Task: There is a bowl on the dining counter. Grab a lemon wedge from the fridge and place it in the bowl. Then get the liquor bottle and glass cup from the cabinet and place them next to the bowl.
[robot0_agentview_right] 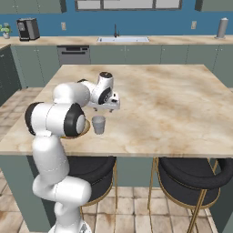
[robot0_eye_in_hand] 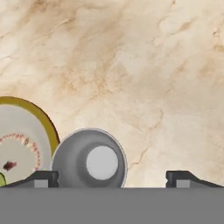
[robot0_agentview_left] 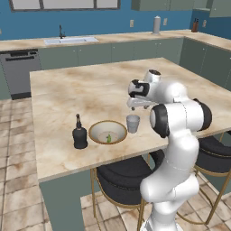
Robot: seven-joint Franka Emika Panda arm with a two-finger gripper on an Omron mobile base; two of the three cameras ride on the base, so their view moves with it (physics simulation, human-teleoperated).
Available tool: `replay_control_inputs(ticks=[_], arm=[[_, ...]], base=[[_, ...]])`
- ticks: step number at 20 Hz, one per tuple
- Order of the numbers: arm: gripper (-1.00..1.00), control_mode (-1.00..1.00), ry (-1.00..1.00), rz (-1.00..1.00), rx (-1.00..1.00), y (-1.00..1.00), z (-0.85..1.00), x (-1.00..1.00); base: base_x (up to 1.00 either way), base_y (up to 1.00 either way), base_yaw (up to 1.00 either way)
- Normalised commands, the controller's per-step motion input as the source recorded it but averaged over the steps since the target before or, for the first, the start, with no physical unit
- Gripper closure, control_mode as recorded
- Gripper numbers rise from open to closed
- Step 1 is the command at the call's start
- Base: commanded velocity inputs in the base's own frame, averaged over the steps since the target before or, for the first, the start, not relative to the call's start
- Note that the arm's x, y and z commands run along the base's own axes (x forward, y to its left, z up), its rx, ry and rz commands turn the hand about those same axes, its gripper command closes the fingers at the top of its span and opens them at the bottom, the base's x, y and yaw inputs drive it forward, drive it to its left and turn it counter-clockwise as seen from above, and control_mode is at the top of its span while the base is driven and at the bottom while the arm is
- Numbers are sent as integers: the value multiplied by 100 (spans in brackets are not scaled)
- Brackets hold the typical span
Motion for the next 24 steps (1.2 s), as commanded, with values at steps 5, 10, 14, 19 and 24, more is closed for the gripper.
replay_control_inputs(ticks=[5,10,14,19,24], arm=[[-100,-100,-12,0,0,6,97,-73],[-100,-100,0,0,0,25,59,-100],[-100,-100,0,0,-1,32,37,-100],[-100,-100,0,0,-4,28,25,-100],[-100,-100,0,0,-9,26,10,-100]], base=[[0,0,0],[0,0,0],[0,0,0],[0,0,0],[0,0,0]])
